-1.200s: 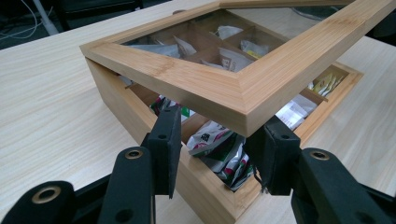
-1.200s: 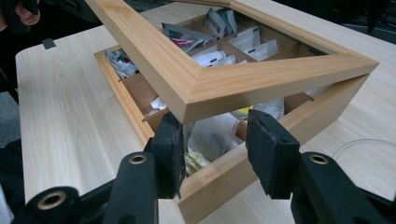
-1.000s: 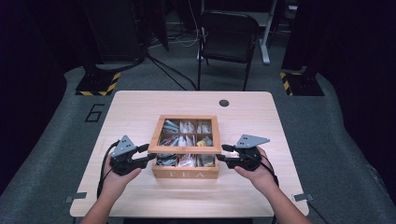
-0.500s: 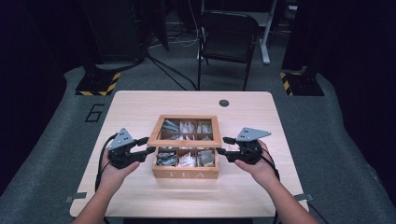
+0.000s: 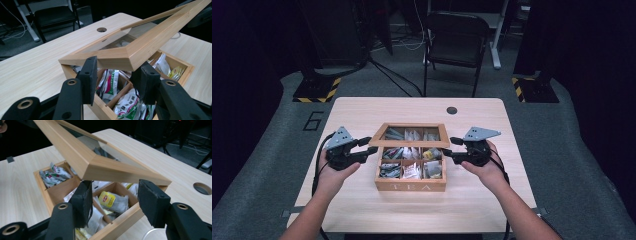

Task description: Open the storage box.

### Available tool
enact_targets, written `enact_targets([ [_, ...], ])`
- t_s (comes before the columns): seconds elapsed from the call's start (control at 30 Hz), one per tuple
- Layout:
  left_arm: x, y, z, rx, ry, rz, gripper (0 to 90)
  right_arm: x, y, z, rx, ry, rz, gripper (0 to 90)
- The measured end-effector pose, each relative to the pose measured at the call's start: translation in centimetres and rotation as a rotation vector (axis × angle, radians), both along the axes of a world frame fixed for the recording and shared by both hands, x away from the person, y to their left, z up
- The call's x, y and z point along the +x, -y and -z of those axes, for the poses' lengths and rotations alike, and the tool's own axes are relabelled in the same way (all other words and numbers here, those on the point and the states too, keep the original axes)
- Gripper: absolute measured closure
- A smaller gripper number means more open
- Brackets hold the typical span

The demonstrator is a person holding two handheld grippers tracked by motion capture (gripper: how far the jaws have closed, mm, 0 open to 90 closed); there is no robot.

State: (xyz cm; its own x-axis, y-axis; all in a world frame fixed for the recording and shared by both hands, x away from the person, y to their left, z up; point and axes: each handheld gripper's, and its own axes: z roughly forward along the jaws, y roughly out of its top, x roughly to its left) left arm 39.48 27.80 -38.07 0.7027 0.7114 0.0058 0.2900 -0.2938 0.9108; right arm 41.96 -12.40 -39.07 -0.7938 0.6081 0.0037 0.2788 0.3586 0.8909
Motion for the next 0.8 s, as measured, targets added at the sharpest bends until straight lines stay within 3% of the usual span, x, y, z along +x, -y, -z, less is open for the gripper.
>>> enact_targets([
  [0.57, 1.9, -0.1, -2.0, -0.04, 0.013, -0.004, 57.0, 2.4, -0.6, -1.9, 0.023, 0.051, 0.023, 45.3],
  [0.8, 2.4, -0.1, -2.6, -0.042, 0.016, -0.008, 57.1, 3.3, -0.9, -2.3, 0.035, 0.037, 0.035, 48.5],
])
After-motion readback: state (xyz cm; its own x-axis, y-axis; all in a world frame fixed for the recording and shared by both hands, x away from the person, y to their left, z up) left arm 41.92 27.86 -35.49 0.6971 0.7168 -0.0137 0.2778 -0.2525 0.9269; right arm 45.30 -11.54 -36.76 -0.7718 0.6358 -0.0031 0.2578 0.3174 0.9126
